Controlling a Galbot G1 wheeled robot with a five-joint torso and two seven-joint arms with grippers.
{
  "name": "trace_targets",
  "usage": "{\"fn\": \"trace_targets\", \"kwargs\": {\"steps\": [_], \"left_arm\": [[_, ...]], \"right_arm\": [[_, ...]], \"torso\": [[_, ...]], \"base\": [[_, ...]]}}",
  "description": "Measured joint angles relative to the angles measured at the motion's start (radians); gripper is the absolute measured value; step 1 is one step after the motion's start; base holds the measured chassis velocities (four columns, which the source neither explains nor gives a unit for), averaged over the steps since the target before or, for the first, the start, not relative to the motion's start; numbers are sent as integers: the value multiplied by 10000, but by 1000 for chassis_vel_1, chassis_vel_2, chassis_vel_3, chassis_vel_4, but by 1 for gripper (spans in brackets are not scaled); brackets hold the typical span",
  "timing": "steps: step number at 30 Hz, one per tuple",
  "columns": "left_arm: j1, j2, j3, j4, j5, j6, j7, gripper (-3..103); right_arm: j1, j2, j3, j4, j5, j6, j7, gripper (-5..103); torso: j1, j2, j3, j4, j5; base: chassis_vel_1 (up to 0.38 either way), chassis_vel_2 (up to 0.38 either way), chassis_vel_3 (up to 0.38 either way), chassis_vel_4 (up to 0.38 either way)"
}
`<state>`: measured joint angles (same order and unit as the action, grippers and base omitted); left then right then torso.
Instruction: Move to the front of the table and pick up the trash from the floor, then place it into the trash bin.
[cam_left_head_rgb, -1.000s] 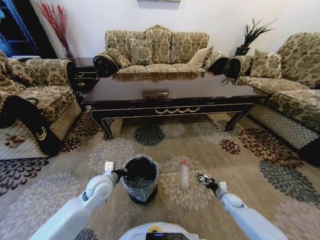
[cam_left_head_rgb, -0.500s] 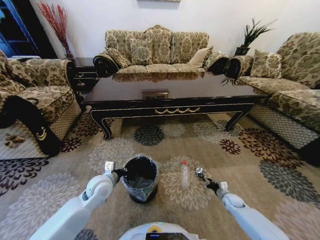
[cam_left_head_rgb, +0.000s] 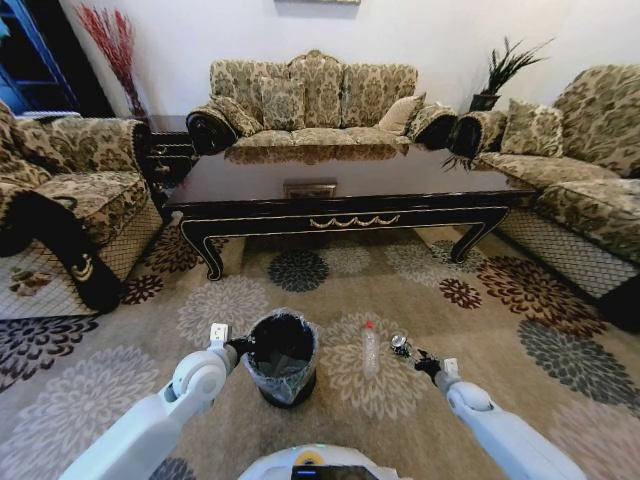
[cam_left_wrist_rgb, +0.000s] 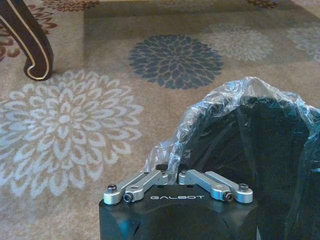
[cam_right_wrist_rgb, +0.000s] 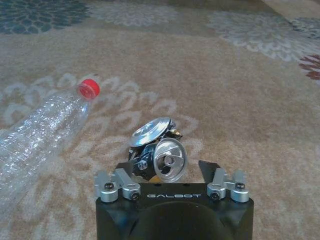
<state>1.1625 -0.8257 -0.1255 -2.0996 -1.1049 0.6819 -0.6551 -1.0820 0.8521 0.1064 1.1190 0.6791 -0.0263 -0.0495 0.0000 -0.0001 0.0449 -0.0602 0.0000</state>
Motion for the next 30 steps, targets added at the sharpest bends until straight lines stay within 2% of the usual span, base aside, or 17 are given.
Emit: {"fn": "trace_targets", "kwargs": {"steps": [1, 5, 7, 8, 18, 19, 20, 21, 23, 25, 28, 30], "left_arm": [[0, 0, 0, 0, 0, 0, 0, 4], [5, 29, -14, -18, -15, 0, 1, 4], [-2, 39, -15, -23, -39, 0, 1, 4], [-3, 52, -15, -24, -63, 0, 1, 4], [3, 160, -27, -23, -111, 0, 0, 4], [-16, 159, -22, 7, -114, 0, 2, 4], [-28, 156, -8, 21, -113, 0, 1, 4], [-28, 156, -8, 21, -113, 0, 1, 4], [-57, 148, 44, 37, -117, 0, 3, 4], [-69, 154, 56, 37, -128, 0, 8, 4], [-112, 230, 57, 51, -150, 0, 12, 4], [-116, 251, 50, 55, -156, 0, 12, 4]], "right_arm": [[0, 0, 0, 0, 0, 0, 0, 71], [274, 143, -232, -285, -28, -2, -56, 93], [364, 185, -289, -349, -23, -18, -69, 93], [489, 248, -378, -465, -18, -40, -81, 99], [1236, 509, -817, -1498, -88, 85, -250, 100], [1327, 532, -877, -1578, -88, 116, -278, 102], [1383, 547, -908, -1625, -82, 134, -292, 98], [1383, 547, -908, -1625, -82, 134, -292, 98], [1528, 589, -975, -1745, -25, 168, -338, 88], [1591, 607, -1009, -1814, -18, 184, -361, 88], [1711, 646, -1079, -1993, -23, 235, -415, 71], [1713, 648, -1084, -2017, -28, 240, -420, 71]], "torso": [[0, 0, 0, 0, 0], [0, -1, 0, -1, 0], [0, 0, -1, -1, 0], [0, 0, 0, 0, -2], [0, 1, 0, -1, 0], [0, 1, 0, 0, 0], [0, 1, 0, 0, 0], [0, 1, 0, 0, 0], [0, 1, 0, 0, -1], [0, 1, 0, 0, -1], [0, 1, 0, 0, -1], [0, 1, 0, 0, -2]], "base": [[0, 0, 0, 0], [0, 0, 0, 0], [0, 0, 0, 0], [0, 0, 0, 0], [0, 0, 0, 0], [0, 0, 0, 0], [0, 0, 0, 0], [0, 0, 0, 0], [0, 0, 0, 0], [0, 0, 0, 0], [0, 0, 0, 0], [0, 0, 0, 0]]}}
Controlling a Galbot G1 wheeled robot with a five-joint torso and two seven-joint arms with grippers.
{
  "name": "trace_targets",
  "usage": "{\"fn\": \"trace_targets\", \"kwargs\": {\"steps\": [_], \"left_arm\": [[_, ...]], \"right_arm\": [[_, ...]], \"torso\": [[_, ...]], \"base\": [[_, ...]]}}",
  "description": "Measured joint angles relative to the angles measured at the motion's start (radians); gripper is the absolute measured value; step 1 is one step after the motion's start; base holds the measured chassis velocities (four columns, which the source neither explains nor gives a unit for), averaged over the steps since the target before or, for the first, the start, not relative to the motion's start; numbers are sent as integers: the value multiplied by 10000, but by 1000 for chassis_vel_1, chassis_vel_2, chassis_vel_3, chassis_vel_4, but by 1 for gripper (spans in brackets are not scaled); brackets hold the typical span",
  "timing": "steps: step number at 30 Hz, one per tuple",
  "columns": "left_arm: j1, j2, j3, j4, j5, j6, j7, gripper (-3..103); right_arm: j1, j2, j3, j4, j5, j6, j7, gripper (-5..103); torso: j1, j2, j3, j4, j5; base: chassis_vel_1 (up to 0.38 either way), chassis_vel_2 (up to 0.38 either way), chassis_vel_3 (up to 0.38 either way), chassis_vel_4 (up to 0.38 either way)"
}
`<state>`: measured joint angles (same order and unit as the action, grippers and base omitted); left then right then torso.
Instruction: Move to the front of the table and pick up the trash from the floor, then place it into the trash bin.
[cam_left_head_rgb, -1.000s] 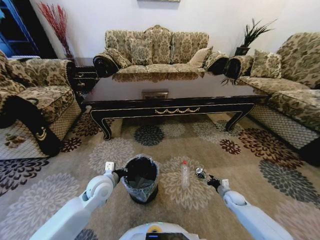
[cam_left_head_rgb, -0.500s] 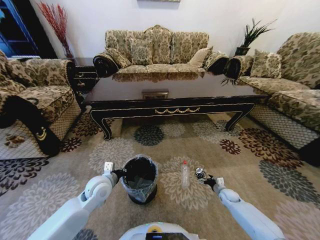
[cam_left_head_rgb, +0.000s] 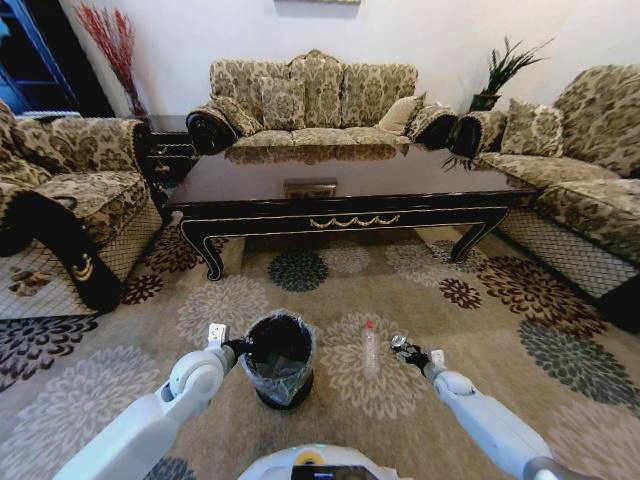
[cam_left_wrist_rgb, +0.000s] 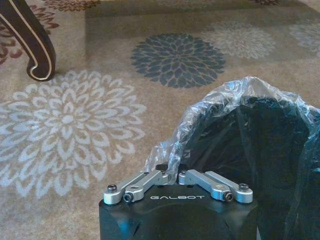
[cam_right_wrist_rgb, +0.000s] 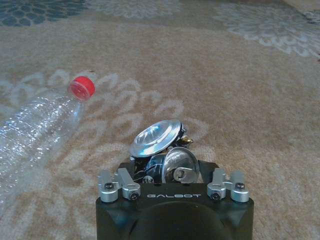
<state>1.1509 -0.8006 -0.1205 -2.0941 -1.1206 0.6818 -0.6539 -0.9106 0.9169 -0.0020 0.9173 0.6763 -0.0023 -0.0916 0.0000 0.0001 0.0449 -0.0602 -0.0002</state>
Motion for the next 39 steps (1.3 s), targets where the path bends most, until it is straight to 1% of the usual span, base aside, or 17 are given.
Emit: {"fn": "trace_targets", "kwargs": {"steps": [1, 3, 10, 15, 19, 20, 24, 25, 26, 28, 31, 34, 35, 36, 37, 39], "left_arm": [[0, 22, -9, 1, -13, 0, 0, 4], [0, 43, -26, 1, -29, 0, 4, 4], [-11, 4, -27, 1, -30, 0, 5, 4], [6, -11, -27, -13, -27, 1, 4, 4], [-149, -64, 102, 28, -24, 5, 9, 4], [-149, -64, 102, 28, -24, 5, 9, 4], [-459, -175, 428, 169, -38, 37, 12, 4], [-459, -175, 428, 169, -38, 37, 12, 4], [-540, -216, 506, 201, -45, 56, 11, 4], [-599, -252, 582, 224, -52, 100, 14, 4], [-706, -267, 680, 251, -51, 129, 19, 4], [-1235, -372, 1141, 399, -164, 150, -59, 4], [-1235, -372, 1141, 399, -164, 150, -59, 4], [-1370, -407, 1266, 448, -186, 133, -91, 4], [-1570, -519, 1502, 542, -192, 99, -170, 4], [-1743, -672, 1708, 629, -190, 86, -274, 4]], "right_arm": [[-1, 1, -4, -21, -11, 8, -8, 67], [-46, -3, 10, -22, -47, 29, -28, 62], [-199, -78, 115, 190, -66, 36, -32, 61], [-464, -271, 351, 706, -1, -3, 9, 61], [-1115, -767, 915, 2241, 394, -240, 219, 61], [-1115, -767, 915, 2241, 394, -240, 219, 61], [-2059, -1393, 1699, 4132, 900, -468, 423, 61], [-2059, -1393, 1699, 4132, 900, -468, 423, 61], [-2358, -1566, 1923, 4624, 1029, -511, 486, 61], [-2731, -1787, 2139, 5280, 1252, -610, 579, 61], [-3038, -1968, 2341, 5829, 1466, -701, 685, 61], [-3841, -2308, 2908, 7402, 1710, -847, 928, 61], [-3841, -2308, 2908, 7402, 1710, -847, 928, 61], [-3997, -2361, 3029, 7741, 1746, -892, 977, 61], [-4258, -2471, 3210, 8453, 1800, -986, 1104, 61], [-4365, -2555, 3255, 9008, 1850, -1055, 1286, 61]], "torso": [[0, 0, 0, -1, -1], [0, 0, 0, -2, -1], [0, 0, 0, 0, 3], [0, 0, 0, 0, 6], [0, 0, 0, 0, 5], [0, 0, 0, 0, 5], [1, 0, 0, -1, 3], [1, 0, 0, -1, 3], [0, 0, 0, 1, 0], [0, 0, 0, -4, 2], [0, 1, -1, 2, 5], [0, 0, -1, 1, 4], [0, 0, -1, 1, 4], [0, 0, 0, -1, 2], [0, 0, 0, -4, 0], [0, 0, -1, -1, 2]], "base": [[0, 0, 0, 0], [0, 0, 0, 0], [0, 0, 0, 0], [0, 0, 0, 0], [0, 0, 0, 0], [0, 0, 0, 0], [0, 0, 0, 0], [0, 0, 0, 0], [0, 0, 0, 0], [0, 0, 0, 0], [0, 0, 0, 0], [0, 0, 0, 0], [0, 0, 0, 0], [0, 0, 0, 0], [0, 0, 0, 0], [0, 0, 0, 0]]}}
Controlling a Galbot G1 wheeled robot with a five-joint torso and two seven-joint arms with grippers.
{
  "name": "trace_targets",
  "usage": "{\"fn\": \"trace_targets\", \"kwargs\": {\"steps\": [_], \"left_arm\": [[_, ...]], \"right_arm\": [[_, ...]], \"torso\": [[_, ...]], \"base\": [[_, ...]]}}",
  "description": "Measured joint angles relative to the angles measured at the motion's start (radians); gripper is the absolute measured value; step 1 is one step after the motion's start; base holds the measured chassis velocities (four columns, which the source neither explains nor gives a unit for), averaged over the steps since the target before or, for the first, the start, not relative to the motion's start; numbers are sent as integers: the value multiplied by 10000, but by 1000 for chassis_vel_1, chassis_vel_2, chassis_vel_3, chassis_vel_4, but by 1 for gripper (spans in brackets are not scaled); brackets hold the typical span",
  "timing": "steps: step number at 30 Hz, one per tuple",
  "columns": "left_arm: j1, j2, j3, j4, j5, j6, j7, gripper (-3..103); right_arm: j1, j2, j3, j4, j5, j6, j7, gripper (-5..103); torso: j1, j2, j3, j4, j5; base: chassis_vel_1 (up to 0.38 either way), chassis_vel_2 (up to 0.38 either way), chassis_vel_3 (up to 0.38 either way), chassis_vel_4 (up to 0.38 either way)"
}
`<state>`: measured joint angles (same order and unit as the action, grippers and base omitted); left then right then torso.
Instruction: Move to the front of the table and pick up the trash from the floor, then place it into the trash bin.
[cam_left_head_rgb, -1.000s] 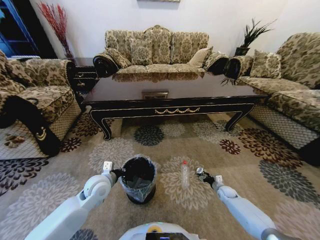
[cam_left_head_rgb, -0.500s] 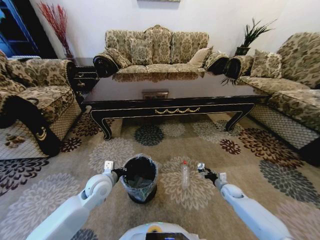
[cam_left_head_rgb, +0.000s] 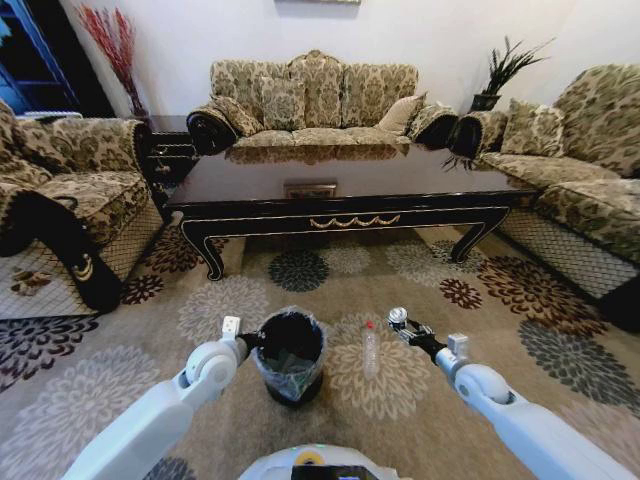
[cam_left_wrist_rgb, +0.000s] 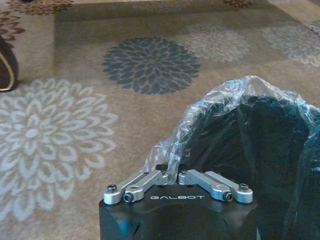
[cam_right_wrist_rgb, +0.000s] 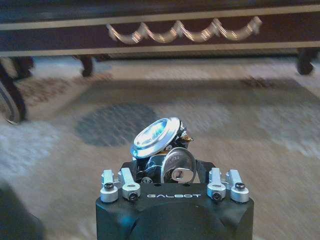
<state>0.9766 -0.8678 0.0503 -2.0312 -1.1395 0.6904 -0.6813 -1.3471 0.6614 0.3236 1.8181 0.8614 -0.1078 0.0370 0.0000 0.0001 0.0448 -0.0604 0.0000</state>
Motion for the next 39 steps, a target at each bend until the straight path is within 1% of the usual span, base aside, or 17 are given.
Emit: {"fn": "trace_targets", "kwargs": {"steps": [1, 2, 4, 6, 8, 11, 13, 17, 18, 21, 22, 23, 25, 28, 33, 39], "left_arm": [[0, 0, 0, 0, 0, 0, 0, 4], [-96, -109, 127, 39, -5, -2, -57, 4], [-299, -251, 378, 101, -55, -6, -149, 4], [-462, -257, 610, 144, -58, -25, -189, 4], [-508, -245, 682, 163, -55, -36, -187, 4], [-727, -241, 1011, 292, -29, -64, -97, 4], [-797, -266, 1082, 312, -39, -69, -95, 4], [-1494, -382, 1712, 386, -274, -110, -192, 4], [-1494, -382, 1712, 386, -274, -110, -192, 4], [-2150, -535, 2213, 420, -698, -114, -398, 4], [-2150, -535, 2213, 420, -698, -114, -398, 4], [-2427, -638, 2384, 448, -1019, -119, -562, 4], [-2691, -744, 2581, 494, -1244, -124, -671, 4], [-2910, -817, 2767, 519, -1354, -127, -731, 4], [-3099, -945, 3010, 511, -1444, -157, -783, 4], [-3099, -942, 3045, 448, -1444, -158, -826, 4]], "right_arm": [[0, 0, 0, 0, 0, 0, 0, 61], [-55, -44, 4, 325, 20, -40, 95, 61], [-143, -161, 4, 1004, 68, -144, 267, 61], [-161, -264, -25, 1701, 147, -259, 426, 61], [-160, -283, -32, 1875, 160, -284, 486, 61], [-65, -423, -118, 2963, 279, -454, 825, 61], [-41, -480, -133, 3181, 317, -489, 860, 61], [-33, -930, -167, 4114, 478, -600, 886, 61], [-33, -930, -167, 4114, 478, -600, 886, 61], [-36, -1182, -236, 4565, 609, -673, 880, 61], [-36, -1182, -236, 4565, 609, -673, 880, 61], [-31, -1262, -289, 4708, 661, -705, 866, 61], [-34, -1343, -423, 4830, 668, -752, 853, 61], [-73, -1369, -573, 4883, 586, -805, 846, 61], [-248, -1352, -743, 4839, -270, -811, 628, 61], [-295, -1398, -840, 4790, -518, -809, 564, 61]], "torso": [[0, 0, 0, 0, 0], [0, 0, 0, 3, 0], [0, 0, 1, 2, -2], [0, 0, 0, 0, 0], [0, 0, 0, 1, 0], [0, 0, 1, 4, 0], [0, 0, 1, 5, -1], [0, 0, 1, 0, -1], [0, 0, 1, 0, -1], [0, 0, 1, 0, 0], [0, 0, 1, 0, 0], [0, 0, 1, 0, 0], [0, -1, 1, 0, 0], [0, 0, 1, 1, 1], [0, -1, 1, 0, 1], [0, 0, 1, 2, 0]], "base": [[0, 0, 0, 0], [0, 0, 0, 0], [0, 0, 0, 0], [0, 0, 0, 0], [0, 0, 0, 0], [0, 0, 0, 0], [0, 0, 0, 0], [0, 0, 0, 0], [0, 0, 0, 0], [0, 0, 0, 0], [0, 0, 0, 0], [0, 0, 0, 0], [0, 0, 0, 0], [0, 0, 0, 0], [0, 0, 0, 0], [0, 0, 0, 0]]}}
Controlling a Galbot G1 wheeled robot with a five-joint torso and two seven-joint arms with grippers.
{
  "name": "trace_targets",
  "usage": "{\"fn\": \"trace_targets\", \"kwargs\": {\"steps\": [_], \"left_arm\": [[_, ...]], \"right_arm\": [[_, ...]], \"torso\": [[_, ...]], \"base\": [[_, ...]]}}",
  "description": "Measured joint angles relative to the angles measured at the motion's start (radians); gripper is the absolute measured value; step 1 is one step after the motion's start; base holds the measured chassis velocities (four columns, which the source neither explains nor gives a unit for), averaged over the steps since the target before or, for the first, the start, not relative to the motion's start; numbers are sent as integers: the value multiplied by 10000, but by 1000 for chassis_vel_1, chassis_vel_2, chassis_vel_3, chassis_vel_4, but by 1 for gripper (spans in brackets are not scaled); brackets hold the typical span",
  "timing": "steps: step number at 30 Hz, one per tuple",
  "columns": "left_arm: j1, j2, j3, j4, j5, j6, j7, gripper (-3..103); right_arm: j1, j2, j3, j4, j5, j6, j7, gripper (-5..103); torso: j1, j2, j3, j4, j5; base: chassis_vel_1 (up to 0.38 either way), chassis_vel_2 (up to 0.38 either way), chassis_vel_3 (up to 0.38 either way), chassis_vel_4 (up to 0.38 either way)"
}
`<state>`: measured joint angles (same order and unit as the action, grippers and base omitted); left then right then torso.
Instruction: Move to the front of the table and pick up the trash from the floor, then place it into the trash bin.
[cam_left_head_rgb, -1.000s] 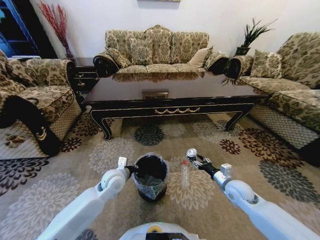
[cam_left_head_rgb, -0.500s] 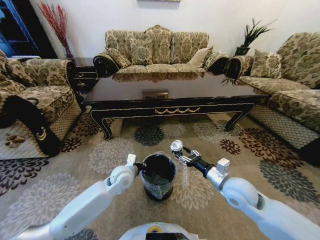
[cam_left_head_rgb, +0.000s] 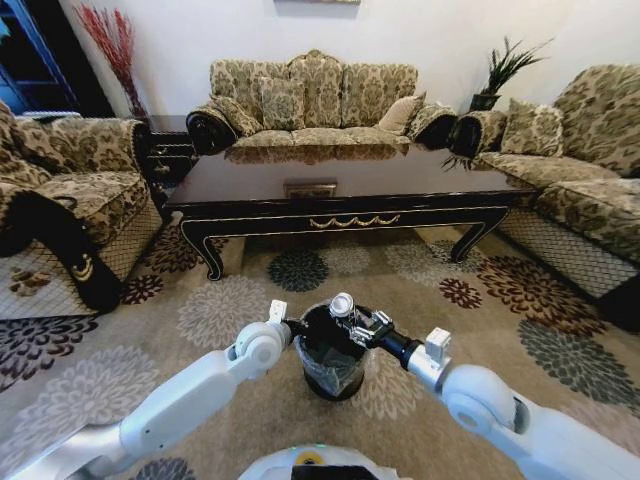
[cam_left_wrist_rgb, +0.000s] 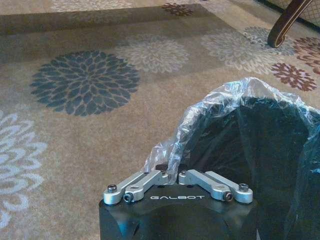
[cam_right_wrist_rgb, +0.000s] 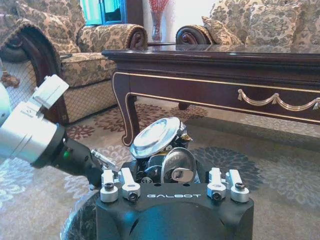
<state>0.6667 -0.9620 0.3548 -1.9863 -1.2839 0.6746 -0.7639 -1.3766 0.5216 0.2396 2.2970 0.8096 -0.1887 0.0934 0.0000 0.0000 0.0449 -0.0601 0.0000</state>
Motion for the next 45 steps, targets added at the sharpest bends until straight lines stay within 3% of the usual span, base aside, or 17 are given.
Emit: {"fn": "trace_targets", "kwargs": {"steps": [3, 8, 11, 16, 24, 31, 37, 45], "left_arm": [[23, 43, -19, -78, 0, -4, -22, 4], [91, 146, -121, -101, 30, -4, -25, 4], [201, 207, -285, -103, 53, -4, -16, 4], [453, 266, -441, -148, 136, 3, 19, 4], [967, 639, -1016, -170, 477, 2, 225, 4], [2311, 878, -3088, -236, 1016, -26, 625, 4], [3054, 1199, -4215, -233, 1458, -203, 1028, 4], [3067, 1436, -4507, -33, 1279, -323, 1294, 4]], "right_arm": [[23, -26, -73, -54, -86, -36, -70, 58], [-13, 17, -141, -111, -116, -123, -119, 74], [-84, 90, -205, -145, -157, -174, -118, 90], [-102, 103, -169, -110, -74, -203, -103, 100], [-83, 222, -44, -116, 14, -214, -50, 100], [78, 444, 135, -440, 115, -164, 44, 100], [158, 727, 205, -956, 69, -110, 244, 100], [256, 1194, 163, -1962, -115, -341, 749, 100]], "torso": [[0, 0, 0, -1, 0], [0, 0, 0, 0, -1], [0, 0, 0, -1, -1], [0, 0, 0, -1, -1], [0, 0, 0, -1, -2], [0, 0, -1, 2, -2], [0, 0, -1, 2, 0], [0, 0, 0, -4, -2]], "base": [[0, 0, 0, 0], [0, 0, 0, 0], [0, 0, 0, 0], [0, 0, 0, 0], [0, 0, 0, 0], [0, 0, 0, 0], [0, 0, 0, 0], [0, 0, 0, 0]]}}
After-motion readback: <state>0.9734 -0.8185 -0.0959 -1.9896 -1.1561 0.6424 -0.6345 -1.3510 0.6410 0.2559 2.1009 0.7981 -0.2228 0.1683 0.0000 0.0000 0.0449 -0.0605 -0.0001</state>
